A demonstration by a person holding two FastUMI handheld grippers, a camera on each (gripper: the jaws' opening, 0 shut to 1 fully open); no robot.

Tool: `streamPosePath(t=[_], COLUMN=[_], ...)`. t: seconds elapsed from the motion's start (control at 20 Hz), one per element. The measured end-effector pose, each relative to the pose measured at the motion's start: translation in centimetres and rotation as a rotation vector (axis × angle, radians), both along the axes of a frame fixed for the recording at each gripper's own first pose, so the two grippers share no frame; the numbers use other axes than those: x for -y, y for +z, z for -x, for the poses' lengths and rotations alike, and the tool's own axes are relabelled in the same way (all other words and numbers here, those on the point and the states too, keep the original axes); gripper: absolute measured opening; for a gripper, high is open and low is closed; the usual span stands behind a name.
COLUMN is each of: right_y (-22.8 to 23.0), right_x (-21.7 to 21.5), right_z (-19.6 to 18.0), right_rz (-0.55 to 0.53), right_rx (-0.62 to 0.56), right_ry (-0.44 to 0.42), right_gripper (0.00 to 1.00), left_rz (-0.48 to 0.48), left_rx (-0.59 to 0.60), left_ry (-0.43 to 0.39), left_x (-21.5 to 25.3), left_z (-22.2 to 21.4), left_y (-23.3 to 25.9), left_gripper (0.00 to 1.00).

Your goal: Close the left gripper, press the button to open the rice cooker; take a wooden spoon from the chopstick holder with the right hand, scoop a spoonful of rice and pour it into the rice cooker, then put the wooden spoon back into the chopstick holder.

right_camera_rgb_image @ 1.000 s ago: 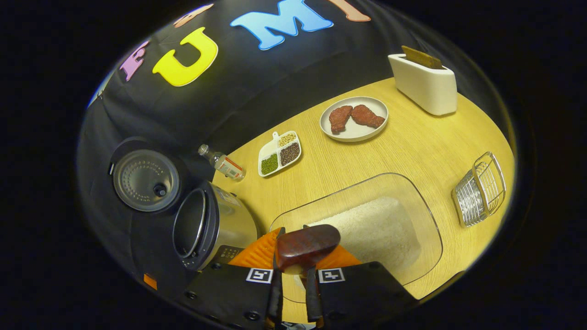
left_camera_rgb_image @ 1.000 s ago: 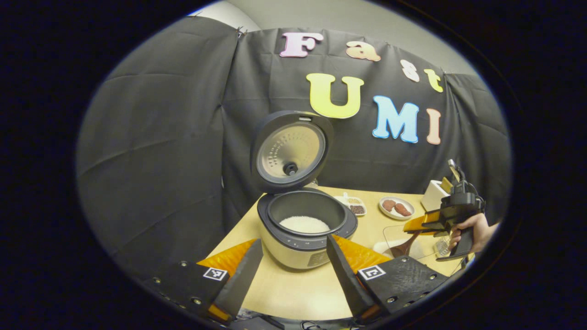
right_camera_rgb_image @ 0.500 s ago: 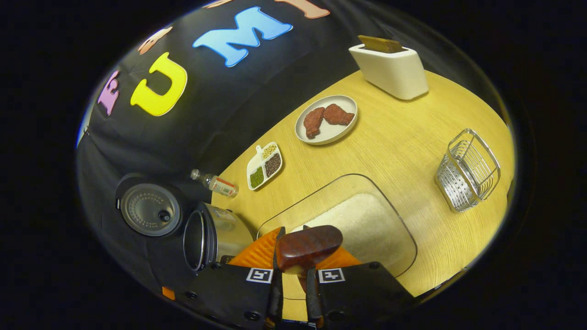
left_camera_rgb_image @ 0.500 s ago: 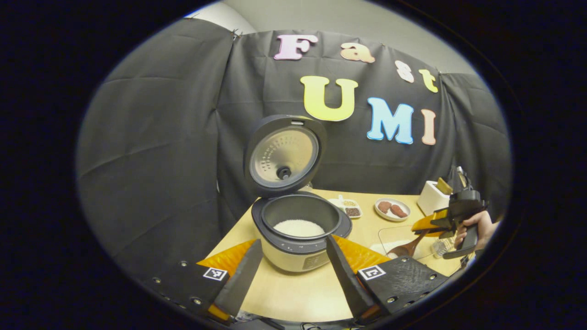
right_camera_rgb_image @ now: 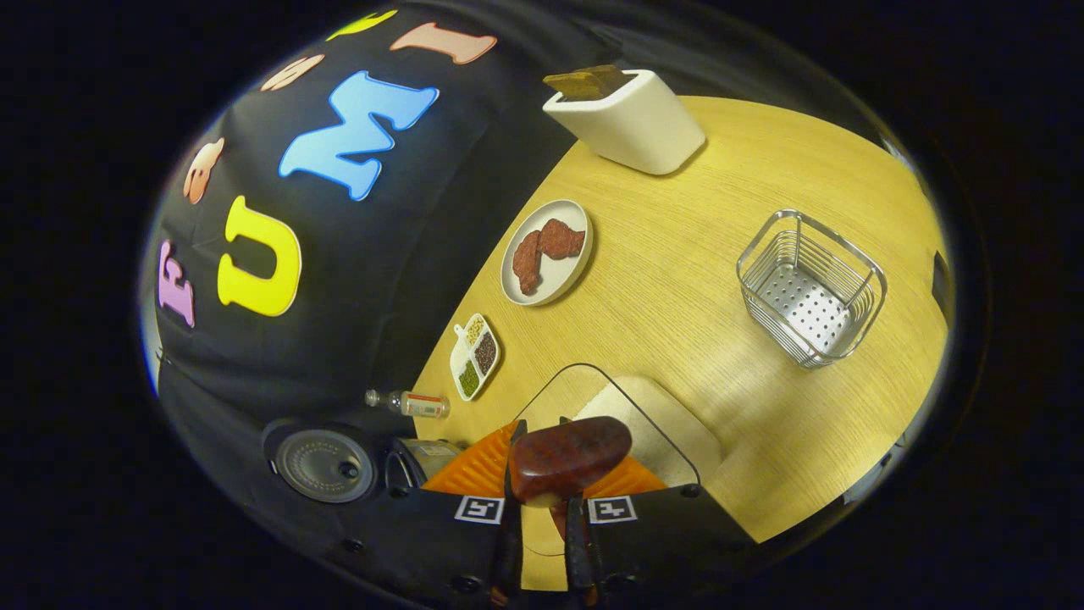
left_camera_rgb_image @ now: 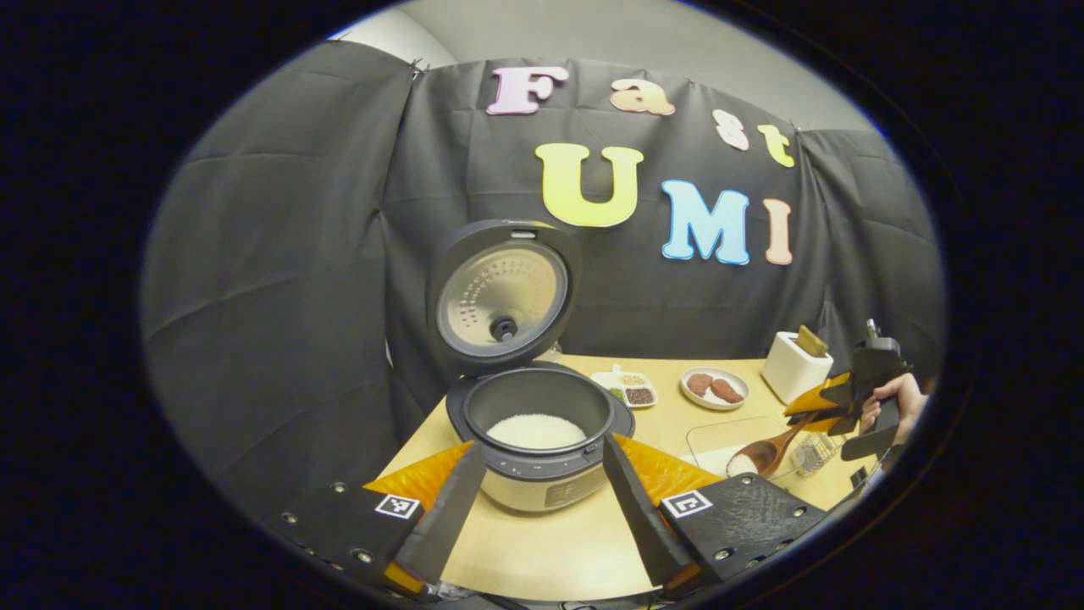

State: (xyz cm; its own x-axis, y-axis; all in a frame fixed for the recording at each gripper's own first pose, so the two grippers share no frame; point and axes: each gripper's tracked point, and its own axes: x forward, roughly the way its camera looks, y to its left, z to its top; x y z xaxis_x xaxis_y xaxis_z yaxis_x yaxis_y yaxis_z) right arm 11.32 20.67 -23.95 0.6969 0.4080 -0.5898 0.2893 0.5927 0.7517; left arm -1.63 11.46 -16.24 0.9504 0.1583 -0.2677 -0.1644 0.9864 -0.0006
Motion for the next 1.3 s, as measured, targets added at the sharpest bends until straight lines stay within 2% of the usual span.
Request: streamPosePath(t=[0.25,0.35,0.45,0.6,1.1,1.3], right_y=[2.3,3.8,5.1,6.7,11.7,13.5], right_x=[0.4,-0.1,-1.1,-2.9,-11.4,-15.1], right_z=[-0.1,0.0,0.1,-0.5,-2.4,-3.7], right_rz=[-0.055,-0.08,-0.105,-0.173,-0.232,-0.267], right_rx=[0.017,0.038,0.054,0.053,0.123,0.143], right_ry=[-0.041,-0.036,-0.018,-0.008,0.142,0.173], right_gripper=[0.22,0.18,0.22,0.19,0.22,0.22], left_rz=[0.003,0.001,0.001,0.002,0.005,-0.005], left_rx=[0.006,0.004,0.003,0.005,-0.011,-0.005], left_ry=[0.0,-0.001,0.0,0.018,0.075,0.104], left_x=[0.2,0.1,-0.1,-0.6,-2.9,-4.3], left_z=[-0.1,0.1,0.3,0.6,3.0,3.8], left_y=[0.1,0.0,-0.3,-0.6,-1.4,-1.3], left_gripper=[0.89,0.88,0.88,0.88,0.88,0.88])
